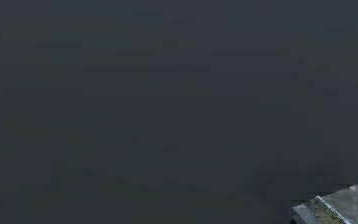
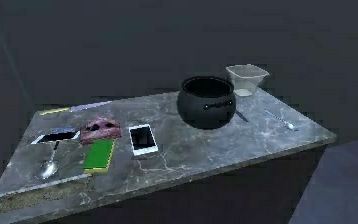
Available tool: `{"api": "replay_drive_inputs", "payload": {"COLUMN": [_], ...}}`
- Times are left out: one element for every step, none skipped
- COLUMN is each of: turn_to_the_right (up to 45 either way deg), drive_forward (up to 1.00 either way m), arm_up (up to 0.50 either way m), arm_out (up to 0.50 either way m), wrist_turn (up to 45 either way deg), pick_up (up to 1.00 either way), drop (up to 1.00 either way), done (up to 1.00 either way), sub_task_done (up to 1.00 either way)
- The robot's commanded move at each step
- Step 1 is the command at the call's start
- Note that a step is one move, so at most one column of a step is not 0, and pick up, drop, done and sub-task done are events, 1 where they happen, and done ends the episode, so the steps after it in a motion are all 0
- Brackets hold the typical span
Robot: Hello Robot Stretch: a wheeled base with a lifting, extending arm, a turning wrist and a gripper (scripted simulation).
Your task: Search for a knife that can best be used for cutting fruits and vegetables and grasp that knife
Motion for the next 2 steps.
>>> {"api": "replay_drive_inputs", "payload": {"turn_to_the_right": [45.0, 45.0], "drive_forward": [0.0, 0.0], "arm_up": [0.0, 0.0], "arm_out": [0.0, 0.0], "wrist_turn": [0.0, 0.0], "pick_up": [0.0, 0.0], "drop": [0.0, 0.0], "done": [0.0, 0.0], "sub_task_done": [0.0, 0.0]}}
